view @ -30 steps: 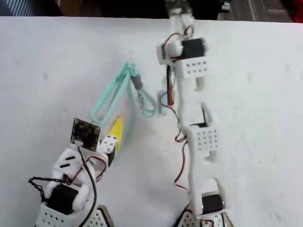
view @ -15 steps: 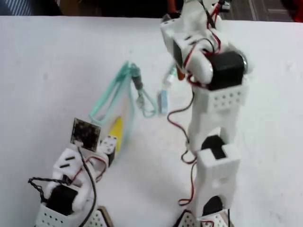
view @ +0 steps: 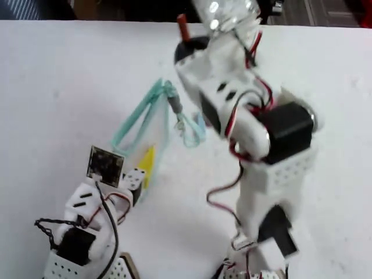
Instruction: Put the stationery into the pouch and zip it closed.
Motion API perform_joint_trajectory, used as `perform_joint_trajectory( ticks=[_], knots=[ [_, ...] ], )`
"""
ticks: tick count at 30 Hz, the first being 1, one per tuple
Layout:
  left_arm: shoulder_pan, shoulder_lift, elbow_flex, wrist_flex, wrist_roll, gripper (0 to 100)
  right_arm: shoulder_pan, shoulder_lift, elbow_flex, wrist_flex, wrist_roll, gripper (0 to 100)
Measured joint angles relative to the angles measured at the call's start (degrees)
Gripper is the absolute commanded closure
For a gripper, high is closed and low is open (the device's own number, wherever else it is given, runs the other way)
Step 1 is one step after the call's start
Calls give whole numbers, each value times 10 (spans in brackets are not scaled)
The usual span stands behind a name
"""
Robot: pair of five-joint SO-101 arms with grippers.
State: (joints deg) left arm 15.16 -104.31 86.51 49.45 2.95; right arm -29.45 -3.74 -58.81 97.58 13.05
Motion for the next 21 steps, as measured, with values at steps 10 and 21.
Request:
perform_joint_trajectory(
  ticks=[10,21],
  knots=[
    [2,0,0,10,0,783,-96,-181,141,-48,4,982],
    [5,0,0,11,0,783,-97,-265,141,-126,4,982]
  ],
)
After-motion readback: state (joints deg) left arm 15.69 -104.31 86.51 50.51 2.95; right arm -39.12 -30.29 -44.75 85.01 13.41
